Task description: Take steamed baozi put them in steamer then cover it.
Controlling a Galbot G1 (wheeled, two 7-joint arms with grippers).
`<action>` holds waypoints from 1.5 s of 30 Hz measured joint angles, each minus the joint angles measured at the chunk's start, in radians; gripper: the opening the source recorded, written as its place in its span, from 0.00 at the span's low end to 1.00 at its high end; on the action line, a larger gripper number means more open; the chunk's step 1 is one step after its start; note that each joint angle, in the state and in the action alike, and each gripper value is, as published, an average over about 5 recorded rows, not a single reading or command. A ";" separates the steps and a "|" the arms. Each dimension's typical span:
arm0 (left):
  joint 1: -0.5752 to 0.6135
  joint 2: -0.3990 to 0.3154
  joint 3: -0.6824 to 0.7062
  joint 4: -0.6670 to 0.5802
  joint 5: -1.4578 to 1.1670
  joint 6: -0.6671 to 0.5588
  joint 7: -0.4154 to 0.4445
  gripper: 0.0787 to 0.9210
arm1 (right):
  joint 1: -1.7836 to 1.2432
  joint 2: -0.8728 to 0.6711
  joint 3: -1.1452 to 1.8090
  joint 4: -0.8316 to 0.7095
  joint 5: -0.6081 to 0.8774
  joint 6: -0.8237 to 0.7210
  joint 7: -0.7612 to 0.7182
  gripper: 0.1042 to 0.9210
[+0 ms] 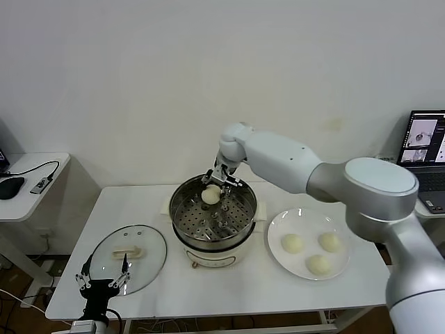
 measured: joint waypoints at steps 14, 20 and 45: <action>-0.001 -0.007 0.002 -0.003 0.001 -0.002 0.000 0.88 | -0.012 0.017 0.013 -0.051 -0.094 0.083 0.044 0.81; 0.002 -0.010 0.001 -0.011 0.004 -0.001 -0.001 0.88 | 0.016 -0.008 -0.002 -0.014 -0.051 0.072 0.033 0.88; -0.005 0.022 -0.014 -0.025 0.005 0.009 0.006 0.88 | 0.257 -0.553 -0.122 0.596 0.448 -0.701 -0.088 0.88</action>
